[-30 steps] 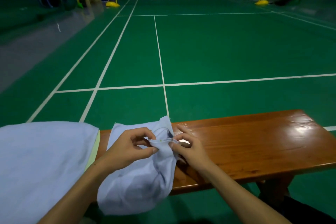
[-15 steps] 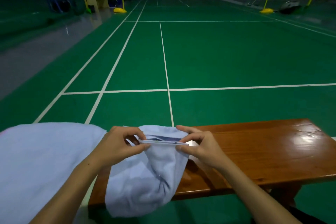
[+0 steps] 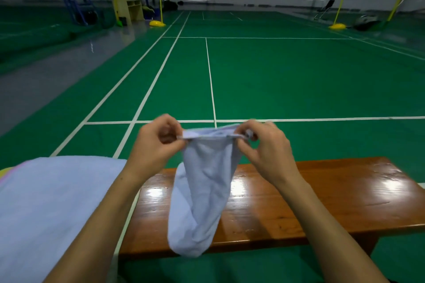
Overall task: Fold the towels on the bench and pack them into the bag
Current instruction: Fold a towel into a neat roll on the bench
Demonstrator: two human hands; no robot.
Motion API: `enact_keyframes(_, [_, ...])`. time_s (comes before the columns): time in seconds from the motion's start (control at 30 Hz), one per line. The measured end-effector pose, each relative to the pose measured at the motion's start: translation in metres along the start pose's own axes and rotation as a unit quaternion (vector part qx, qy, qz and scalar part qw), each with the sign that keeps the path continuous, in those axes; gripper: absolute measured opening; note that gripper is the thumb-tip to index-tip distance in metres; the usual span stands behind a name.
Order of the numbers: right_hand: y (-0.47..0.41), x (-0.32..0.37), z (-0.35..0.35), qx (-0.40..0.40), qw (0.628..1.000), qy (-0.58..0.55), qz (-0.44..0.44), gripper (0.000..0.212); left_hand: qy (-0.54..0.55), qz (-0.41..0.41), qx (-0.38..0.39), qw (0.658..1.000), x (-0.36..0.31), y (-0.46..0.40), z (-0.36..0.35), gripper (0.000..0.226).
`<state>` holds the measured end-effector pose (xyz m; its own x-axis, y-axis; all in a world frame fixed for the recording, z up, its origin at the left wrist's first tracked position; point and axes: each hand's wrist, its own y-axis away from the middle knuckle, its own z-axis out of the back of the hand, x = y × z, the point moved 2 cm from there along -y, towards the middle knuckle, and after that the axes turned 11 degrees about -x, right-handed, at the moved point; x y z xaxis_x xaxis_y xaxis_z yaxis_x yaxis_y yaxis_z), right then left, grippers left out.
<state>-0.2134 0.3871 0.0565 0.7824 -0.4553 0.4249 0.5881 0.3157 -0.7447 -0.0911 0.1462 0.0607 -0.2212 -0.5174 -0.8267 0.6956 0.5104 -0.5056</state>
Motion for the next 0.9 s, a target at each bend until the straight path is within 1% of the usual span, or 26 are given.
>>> enact_keyframes(0.07, [-0.012,0.003,0.011,-0.044,0.989,-0.112,-0.092,0.032,0.126,0.075,-0.062,0.987,-0.014,-0.005,0.004,0.025])
enact_keyframes(0.1, [-0.016,0.005,0.015,-0.039,0.977,-0.161,-0.13,0.041,0.161,0.101,-0.082,0.978,-0.021,-0.006,0.006,0.027])
enact_keyframes(0.13, [-0.019,0.008,0.017,-0.021,0.968,-0.197,-0.152,0.043,0.184,0.119,-0.09,0.972,-0.026,-0.006,0.008,0.028])
enact_keyframes(0.2, [-0.021,0.014,0.021,0.014,0.953,-0.251,-0.168,0.03,0.202,0.136,-0.076,0.967,-0.035,-0.005,0.011,0.023])
enact_keyframes(0.23, [-0.021,0.018,0.024,0.016,0.942,-0.281,-0.18,0.022,0.201,0.136,-0.058,0.968,-0.04,-0.003,0.012,0.021])
enact_keyframes(0.27, [-0.02,0.022,0.029,0.014,0.93,-0.311,-0.195,0.018,0.194,0.134,-0.037,0.971,-0.046,-0.002,0.013,0.02])
enact_keyframes(0.33, [-0.018,0.03,0.041,0.007,0.916,-0.342,-0.212,0.018,0.166,0.113,-0.008,0.98,-0.058,0.002,0.016,0.018])
enact_keyframes(0.4, [-0.016,0.039,0.054,-0.004,0.911,-0.347,-0.221,0.022,0.148,0.087,-0.009,0.985,-0.071,0.006,0.02,0.018])
enact_keyframes(0.47, [-0.014,0.049,0.065,-0.01,0.904,-0.359,-0.232,0.026,0.161,0.078,-0.016,0.984,-0.082,0.011,0.025,0.021])
enact_keyframes(0.57, [-0.013,0.058,0.076,-0.006,0.884,-0.396,-0.248,0.027,0.205,0.091,-0.013,0.974,-0.096,0.015,0.031,0.024])
enact_keyframes(0.67, [-0.013,0.055,0.075,0.005,0.871,-0.41,-0.272,0.029,0.196,0.096,-0.004,0.976,-0.096,0.015,0.031,0.025])
enact_keyframes(0.7, [-0.012,0.05,0.071,0.012,0.875,-0.397,-0.277,0.028,0.183,0.1,0.0,0.978,-0.091,0.014,0.03,0.026])
enact_keyframes(0.8, [-0.007,0.024,0.046,0.051,0.907,-0.314,-0.275,0.027,0.125,0.128,0.02,0.984,-0.061,0.011,0.02,0.025])
enact_keyframes(0.83, [-0.004,0.011,0.033,0.072,0.913,-0.289,-0.278,0.026,0.094,0.14,0.028,0.985,-0.046,0.01,0.017,0.024])
enact_keyframes(0.9, [0.004,-0.013,0.002,0.123,0.914,-0.251,-0.294,0.025,0.024,0.158,0.042,0.986,-0.014,0.009,0.006,0.021])
